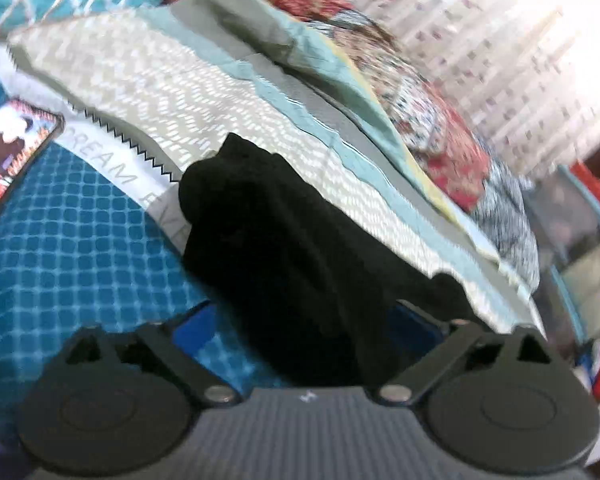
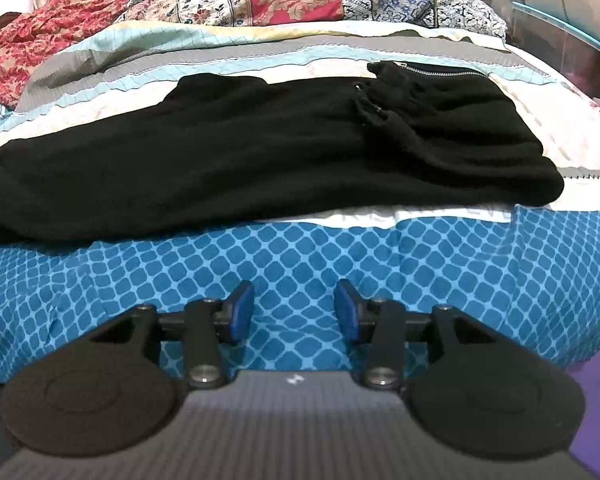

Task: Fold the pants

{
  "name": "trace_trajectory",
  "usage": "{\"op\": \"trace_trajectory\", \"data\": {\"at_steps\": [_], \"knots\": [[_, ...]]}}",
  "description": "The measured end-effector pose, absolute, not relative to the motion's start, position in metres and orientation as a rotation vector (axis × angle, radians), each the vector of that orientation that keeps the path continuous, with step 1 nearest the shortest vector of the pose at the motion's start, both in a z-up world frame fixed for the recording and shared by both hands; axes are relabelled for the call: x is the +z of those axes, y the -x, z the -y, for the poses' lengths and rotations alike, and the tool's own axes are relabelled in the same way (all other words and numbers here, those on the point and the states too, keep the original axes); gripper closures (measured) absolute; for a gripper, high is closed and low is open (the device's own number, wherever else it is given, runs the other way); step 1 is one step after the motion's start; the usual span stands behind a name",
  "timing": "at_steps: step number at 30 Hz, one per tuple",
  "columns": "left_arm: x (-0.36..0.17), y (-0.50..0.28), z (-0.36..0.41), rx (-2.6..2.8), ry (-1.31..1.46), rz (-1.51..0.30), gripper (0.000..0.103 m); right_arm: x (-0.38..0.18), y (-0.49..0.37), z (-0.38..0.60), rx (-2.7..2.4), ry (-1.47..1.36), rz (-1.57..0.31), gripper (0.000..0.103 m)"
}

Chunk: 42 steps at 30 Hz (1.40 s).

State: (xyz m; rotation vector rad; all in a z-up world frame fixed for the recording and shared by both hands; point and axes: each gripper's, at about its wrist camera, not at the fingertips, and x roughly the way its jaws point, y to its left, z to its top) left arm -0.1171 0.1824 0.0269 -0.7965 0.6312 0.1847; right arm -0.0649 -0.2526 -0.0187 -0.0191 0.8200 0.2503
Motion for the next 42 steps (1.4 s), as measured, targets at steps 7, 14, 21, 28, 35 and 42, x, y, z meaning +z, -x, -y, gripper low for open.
{"op": "trace_trajectory", "data": {"at_steps": [7,14,21,28,35,42], "knots": [[-0.022,0.085,-0.232,0.272,1.134,-0.603,0.027,-0.013,0.069,0.248,0.238,0.046,-0.803,0.056],[-0.03,0.081,-0.23,0.278,1.076,-0.572,0.069,0.034,0.064,0.156,0.599,0.17,-0.625,0.071],[-0.004,0.091,-0.225,0.277,0.95,-0.569,0.077,0.026,-0.02,0.015,0.833,0.03,-0.856,0.079],[0.043,0.075,-0.161,0.178,0.518,-0.525,0.079,-0.02,-0.054,-0.018,0.851,-0.185,-1.153,0.077],[0.064,0.05,-0.082,0.016,0.127,-0.521,0.079,-0.008,-0.045,0.1,0.752,-0.391,-1.034,0.076],[0.026,0.011,0.014,-0.085,-0.194,-0.71,0.057,-0.016,-0.025,0.184,0.585,-0.556,-0.994,0.076]]}}
